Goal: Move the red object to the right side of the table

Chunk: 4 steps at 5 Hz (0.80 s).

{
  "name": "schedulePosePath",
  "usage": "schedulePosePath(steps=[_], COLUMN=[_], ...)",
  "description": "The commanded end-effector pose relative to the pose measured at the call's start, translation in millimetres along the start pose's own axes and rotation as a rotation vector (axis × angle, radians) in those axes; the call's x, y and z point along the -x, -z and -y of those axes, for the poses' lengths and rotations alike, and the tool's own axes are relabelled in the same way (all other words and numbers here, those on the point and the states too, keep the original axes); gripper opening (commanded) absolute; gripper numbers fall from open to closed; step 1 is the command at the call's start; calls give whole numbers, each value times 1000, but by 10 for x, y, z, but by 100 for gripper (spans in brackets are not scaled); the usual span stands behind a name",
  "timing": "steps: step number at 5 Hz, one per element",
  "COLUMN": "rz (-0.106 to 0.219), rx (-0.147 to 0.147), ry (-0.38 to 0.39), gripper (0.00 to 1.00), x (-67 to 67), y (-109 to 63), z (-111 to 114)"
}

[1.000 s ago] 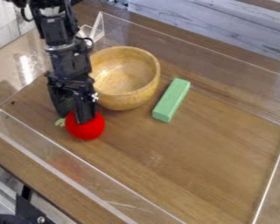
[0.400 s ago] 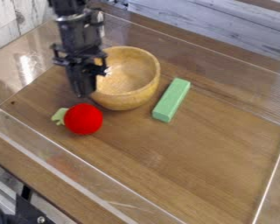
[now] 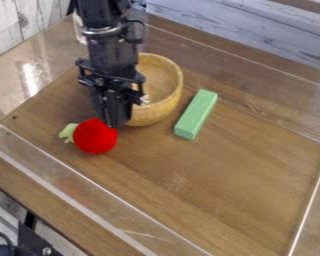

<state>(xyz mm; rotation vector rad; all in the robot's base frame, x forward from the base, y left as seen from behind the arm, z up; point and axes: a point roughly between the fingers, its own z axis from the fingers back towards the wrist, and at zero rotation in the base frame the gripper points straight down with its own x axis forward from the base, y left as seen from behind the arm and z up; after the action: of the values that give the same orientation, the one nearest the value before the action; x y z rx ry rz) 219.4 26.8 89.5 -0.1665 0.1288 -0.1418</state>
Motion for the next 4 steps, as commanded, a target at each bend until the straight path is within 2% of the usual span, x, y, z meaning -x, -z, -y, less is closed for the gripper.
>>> schedulePosePath(steps=[1,2,4], rz=[34,28,25], rx=[-39,-69,-101], ry=[48,96,134], gripper=[0,100,100], x=[-100,-89,92], y=[-206,-270,-165], z=[122,23,-206])
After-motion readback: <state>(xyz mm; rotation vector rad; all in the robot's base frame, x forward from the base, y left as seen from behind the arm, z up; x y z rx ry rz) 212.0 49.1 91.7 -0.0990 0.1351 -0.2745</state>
